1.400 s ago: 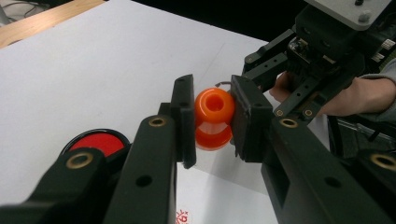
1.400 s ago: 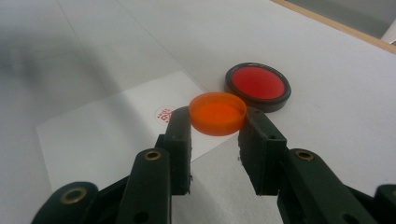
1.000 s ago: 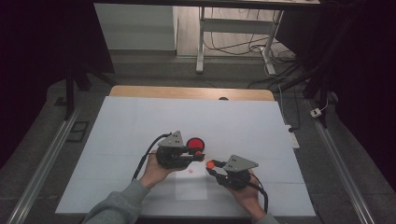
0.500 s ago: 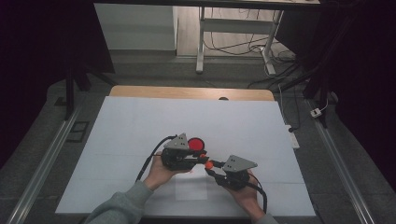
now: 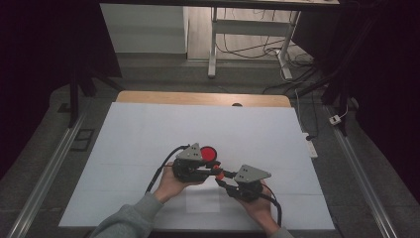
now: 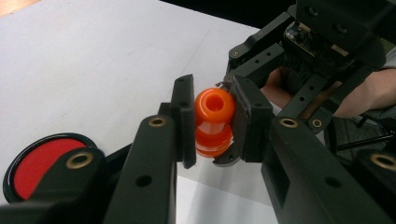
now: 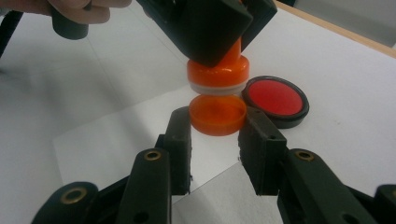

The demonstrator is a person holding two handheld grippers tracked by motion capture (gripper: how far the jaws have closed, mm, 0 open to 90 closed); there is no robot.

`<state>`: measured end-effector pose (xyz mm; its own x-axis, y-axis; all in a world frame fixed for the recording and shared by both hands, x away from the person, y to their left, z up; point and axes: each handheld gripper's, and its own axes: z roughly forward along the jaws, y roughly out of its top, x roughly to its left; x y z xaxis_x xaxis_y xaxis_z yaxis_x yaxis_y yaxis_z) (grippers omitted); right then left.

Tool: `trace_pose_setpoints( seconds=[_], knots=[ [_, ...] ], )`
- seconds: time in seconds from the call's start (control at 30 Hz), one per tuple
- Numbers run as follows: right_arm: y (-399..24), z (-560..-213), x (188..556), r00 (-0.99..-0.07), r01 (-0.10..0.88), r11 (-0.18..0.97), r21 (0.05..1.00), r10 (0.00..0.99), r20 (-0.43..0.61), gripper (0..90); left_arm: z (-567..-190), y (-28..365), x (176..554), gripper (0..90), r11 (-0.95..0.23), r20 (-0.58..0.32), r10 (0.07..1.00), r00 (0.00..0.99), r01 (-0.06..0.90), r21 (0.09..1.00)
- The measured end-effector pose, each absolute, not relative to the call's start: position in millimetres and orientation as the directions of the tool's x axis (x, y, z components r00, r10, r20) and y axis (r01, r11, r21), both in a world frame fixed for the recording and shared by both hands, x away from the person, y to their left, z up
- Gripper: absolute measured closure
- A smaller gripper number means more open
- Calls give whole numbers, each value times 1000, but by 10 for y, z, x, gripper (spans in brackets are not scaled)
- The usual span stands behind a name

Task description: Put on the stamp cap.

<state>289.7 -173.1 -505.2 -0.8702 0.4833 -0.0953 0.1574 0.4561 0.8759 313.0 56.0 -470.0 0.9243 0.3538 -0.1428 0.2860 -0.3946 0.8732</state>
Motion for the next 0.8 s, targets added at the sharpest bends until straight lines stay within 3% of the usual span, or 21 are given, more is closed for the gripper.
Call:
trace_pose_setpoints(
  seconds=[0.8],
  knots=[
    [-1725, -5051, 2893, -873, 164, 451, 878, 481, -84, 644, -4752, 506, 3131, 725, -416, -138, 349, 927, 285, 863]
  ],
)
